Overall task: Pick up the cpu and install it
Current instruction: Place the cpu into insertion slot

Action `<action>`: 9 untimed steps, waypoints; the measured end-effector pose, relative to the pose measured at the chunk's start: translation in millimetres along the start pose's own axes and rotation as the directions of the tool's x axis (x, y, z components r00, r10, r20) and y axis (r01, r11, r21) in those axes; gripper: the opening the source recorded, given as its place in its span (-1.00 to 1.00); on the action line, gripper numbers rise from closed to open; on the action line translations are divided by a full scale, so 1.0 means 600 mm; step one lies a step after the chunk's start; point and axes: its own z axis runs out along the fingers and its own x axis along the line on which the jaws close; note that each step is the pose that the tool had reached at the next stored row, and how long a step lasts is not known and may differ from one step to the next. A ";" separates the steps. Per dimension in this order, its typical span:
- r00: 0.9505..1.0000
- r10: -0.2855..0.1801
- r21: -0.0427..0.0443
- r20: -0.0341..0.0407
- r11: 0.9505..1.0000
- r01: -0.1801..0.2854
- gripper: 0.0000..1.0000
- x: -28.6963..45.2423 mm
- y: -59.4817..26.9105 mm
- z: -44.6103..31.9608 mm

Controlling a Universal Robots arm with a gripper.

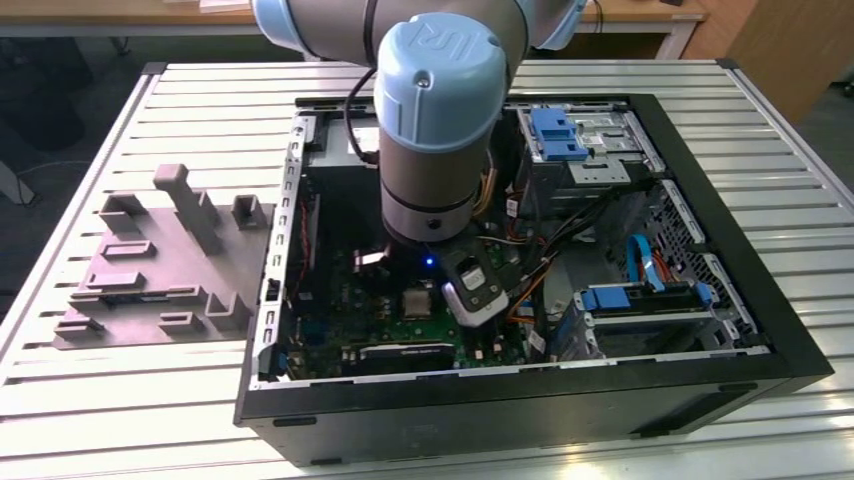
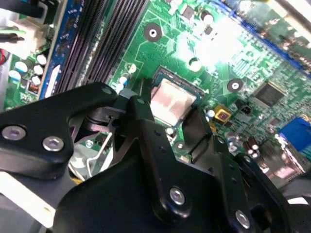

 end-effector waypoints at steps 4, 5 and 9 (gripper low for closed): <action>1.000 0.000 0.000 0.000 1.000 0.000 0.03 0.000 0.000 -0.008; 1.000 0.000 0.000 0.000 1.000 0.000 0.03 0.000 0.001 -0.008; 1.000 0.000 0.000 0.000 1.000 0.000 0.03 0.000 0.001 -0.009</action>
